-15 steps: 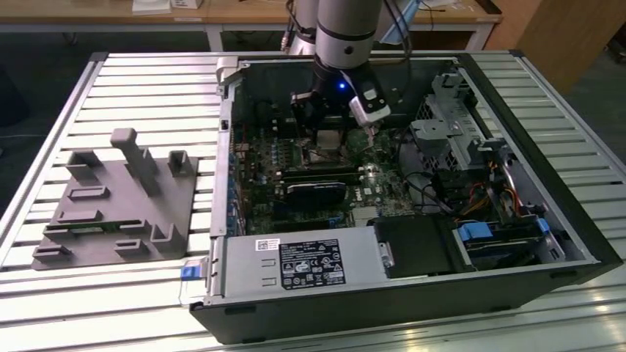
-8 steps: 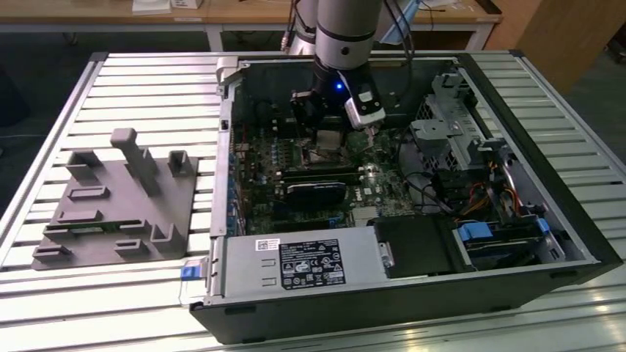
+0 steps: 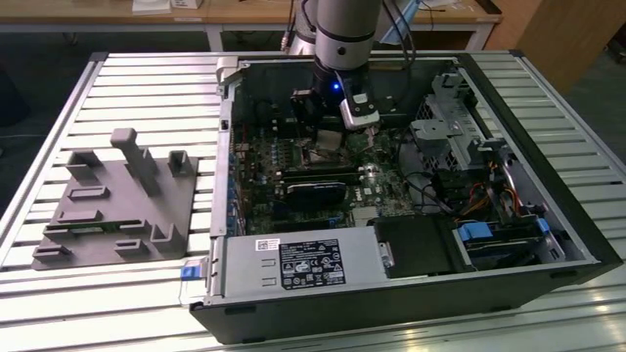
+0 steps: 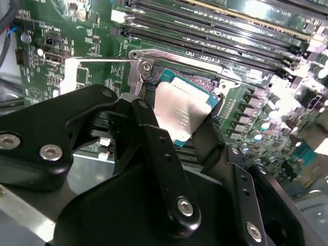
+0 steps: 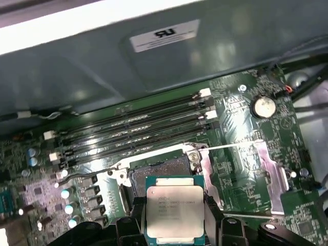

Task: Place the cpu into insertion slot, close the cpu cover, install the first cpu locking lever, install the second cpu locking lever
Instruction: 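Place the cpu into insertion slot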

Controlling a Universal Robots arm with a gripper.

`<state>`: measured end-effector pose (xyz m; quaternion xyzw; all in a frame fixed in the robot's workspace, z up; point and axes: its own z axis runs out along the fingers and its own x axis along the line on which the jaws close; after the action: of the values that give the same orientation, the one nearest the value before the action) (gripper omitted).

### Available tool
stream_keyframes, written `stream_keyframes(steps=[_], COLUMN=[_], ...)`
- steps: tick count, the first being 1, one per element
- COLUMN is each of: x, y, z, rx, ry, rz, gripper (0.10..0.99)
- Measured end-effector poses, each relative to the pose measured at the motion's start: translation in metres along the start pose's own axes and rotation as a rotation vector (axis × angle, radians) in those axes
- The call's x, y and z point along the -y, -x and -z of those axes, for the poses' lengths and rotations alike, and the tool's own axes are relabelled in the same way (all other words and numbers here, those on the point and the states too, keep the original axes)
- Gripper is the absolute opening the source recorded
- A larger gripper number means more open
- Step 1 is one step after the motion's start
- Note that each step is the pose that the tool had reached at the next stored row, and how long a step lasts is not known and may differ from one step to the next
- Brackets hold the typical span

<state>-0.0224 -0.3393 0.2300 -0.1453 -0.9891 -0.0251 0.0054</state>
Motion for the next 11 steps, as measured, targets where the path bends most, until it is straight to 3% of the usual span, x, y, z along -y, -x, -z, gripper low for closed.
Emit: stream_keyframes(steps=[11], x=[0.0], y=[0.0], z=[-0.0007], rx=[0.0064], ry=[0.002], rz=[-0.134], gripper=[0.537])
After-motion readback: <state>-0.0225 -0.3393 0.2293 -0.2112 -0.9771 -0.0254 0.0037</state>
